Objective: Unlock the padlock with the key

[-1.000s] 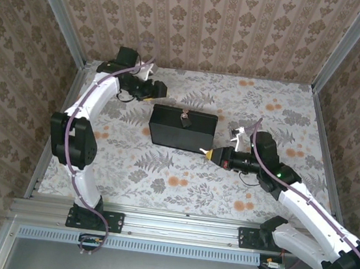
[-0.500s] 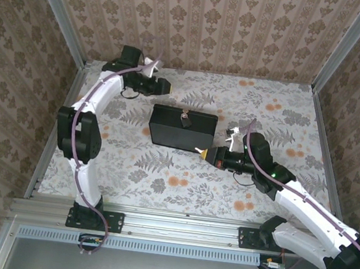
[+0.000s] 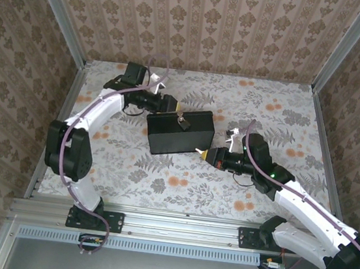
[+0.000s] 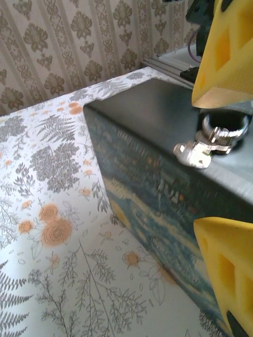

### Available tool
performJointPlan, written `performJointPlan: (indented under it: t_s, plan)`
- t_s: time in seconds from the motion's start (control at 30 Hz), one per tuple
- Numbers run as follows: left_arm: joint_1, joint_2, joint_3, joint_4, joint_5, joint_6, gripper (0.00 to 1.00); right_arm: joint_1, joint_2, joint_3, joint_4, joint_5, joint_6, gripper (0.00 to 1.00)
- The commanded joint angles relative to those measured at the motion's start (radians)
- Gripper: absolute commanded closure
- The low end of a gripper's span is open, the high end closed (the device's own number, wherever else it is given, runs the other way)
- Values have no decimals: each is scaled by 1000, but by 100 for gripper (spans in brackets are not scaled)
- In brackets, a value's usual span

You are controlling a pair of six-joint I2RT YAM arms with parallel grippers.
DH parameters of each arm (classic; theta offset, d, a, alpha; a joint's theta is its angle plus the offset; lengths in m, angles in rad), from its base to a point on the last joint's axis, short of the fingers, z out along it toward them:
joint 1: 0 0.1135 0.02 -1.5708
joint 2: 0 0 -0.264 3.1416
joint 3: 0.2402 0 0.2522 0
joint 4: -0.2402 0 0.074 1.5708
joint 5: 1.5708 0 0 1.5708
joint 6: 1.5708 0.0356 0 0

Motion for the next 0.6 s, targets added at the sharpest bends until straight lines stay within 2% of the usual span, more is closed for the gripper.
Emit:
performJointPlan:
  t_s: [0.0, 0.17, 0.33, 0.4, 0.47, 0.57]
  plan:
    - [-42, -71, -43, 5, 0, -45, 41, -17, 4, -6, 17, -4, -22, 96]
    - [-100, -111, -93, -9, -29, -95, 42, -67, 25, 15, 5, -53, -58, 97]
    - [-101, -143, -85, -90, -100, -75, 41, -124, 47, 49, -9, -99, -92, 96]
    - [-102, -150, -21, -185, -178, 17, 40, -131, 61, 64, -20, -112, -111, 96]
    - [-102, -142, 66, -278, -247, 166, 38, -135, 74, 76, -28, -124, -128, 96]
    - [-144, -125, 145, -338, -259, 434, 34, -145, 88, 81, -24, -144, -147, 96]
